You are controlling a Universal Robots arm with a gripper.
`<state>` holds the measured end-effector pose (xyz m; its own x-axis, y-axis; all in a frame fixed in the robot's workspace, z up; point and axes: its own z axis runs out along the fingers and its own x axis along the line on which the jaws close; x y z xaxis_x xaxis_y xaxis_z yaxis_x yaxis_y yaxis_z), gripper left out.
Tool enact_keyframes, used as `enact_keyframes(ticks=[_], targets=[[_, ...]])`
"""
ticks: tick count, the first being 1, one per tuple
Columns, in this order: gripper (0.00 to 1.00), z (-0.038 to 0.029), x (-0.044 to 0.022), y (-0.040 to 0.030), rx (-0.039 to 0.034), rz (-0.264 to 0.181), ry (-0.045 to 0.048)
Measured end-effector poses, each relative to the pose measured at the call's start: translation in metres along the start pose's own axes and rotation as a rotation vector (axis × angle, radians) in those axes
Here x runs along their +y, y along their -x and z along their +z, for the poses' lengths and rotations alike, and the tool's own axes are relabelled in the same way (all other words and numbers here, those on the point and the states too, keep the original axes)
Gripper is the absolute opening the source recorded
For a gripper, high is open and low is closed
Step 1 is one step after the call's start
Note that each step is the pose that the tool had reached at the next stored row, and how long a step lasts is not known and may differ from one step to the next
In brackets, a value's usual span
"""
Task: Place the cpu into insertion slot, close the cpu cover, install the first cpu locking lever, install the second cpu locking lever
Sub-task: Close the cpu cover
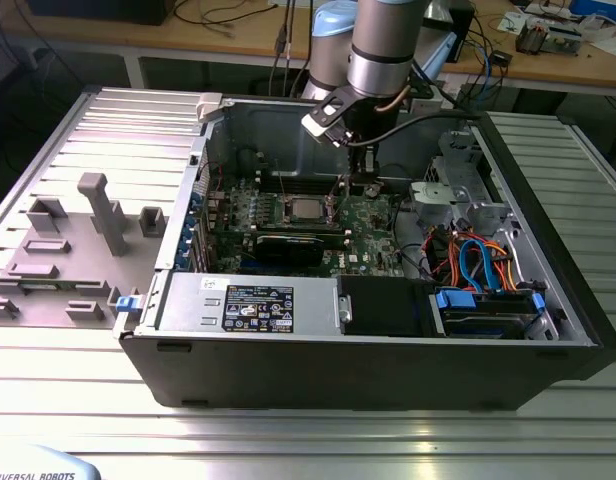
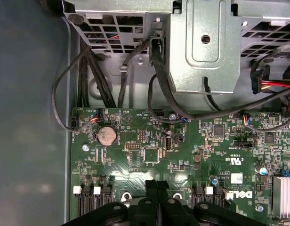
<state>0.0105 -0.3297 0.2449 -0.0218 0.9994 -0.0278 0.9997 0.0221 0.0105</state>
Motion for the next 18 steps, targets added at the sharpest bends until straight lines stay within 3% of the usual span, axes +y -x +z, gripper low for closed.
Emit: enact_keyframes(ticks=[18], targets=[[0.11,-0.0001,-0.0102,-0.0002,0.0000,0.000,0.0000]])
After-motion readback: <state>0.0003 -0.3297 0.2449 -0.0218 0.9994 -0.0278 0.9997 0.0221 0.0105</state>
